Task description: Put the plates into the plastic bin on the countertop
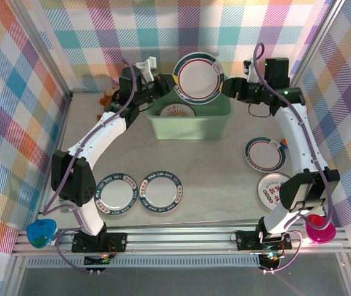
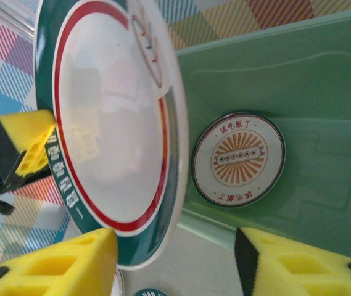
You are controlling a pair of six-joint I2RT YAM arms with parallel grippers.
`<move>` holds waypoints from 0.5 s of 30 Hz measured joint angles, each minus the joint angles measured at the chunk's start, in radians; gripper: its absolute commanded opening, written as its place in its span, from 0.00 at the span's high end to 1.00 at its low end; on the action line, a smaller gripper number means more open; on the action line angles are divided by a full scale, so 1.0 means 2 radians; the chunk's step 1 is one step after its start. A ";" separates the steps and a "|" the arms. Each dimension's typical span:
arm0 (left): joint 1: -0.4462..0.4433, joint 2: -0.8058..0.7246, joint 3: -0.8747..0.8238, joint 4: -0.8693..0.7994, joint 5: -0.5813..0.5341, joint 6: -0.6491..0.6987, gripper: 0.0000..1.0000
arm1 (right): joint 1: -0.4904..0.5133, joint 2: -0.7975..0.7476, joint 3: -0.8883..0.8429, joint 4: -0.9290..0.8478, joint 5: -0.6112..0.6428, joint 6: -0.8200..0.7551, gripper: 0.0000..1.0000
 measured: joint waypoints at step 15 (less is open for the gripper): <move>0.000 0.000 0.000 0.014 0.004 -0.020 1.00 | 0.000 0.020 -0.014 0.082 -0.031 0.061 0.86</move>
